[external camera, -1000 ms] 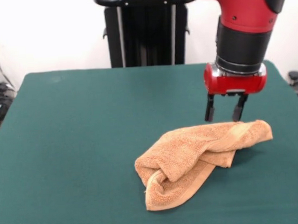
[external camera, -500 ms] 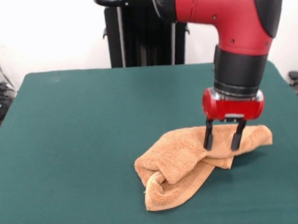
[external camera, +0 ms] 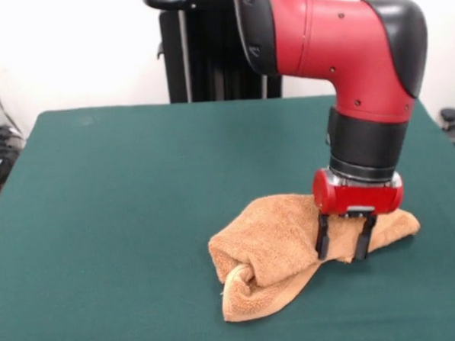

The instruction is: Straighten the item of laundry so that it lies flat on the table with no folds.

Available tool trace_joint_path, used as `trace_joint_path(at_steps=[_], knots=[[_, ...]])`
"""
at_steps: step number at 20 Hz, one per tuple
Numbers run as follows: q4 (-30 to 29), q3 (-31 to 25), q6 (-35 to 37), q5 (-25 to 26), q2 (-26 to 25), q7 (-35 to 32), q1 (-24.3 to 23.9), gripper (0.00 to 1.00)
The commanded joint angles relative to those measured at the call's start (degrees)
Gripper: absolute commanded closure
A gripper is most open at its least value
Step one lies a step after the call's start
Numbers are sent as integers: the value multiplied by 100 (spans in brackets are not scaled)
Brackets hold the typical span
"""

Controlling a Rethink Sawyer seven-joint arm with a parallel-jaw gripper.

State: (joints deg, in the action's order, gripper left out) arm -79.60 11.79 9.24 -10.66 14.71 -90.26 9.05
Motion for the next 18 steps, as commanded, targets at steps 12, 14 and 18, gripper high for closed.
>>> trace_joint_path(at_steps=[12, 14, 18], knots=[[104, -245, 21, -273, -885, -1358, 316, 0], [85, -130, 239, -312, -804, -1391, 401, 0], [-76, -91, 546, -310, -595, -1357, 423, 0]])
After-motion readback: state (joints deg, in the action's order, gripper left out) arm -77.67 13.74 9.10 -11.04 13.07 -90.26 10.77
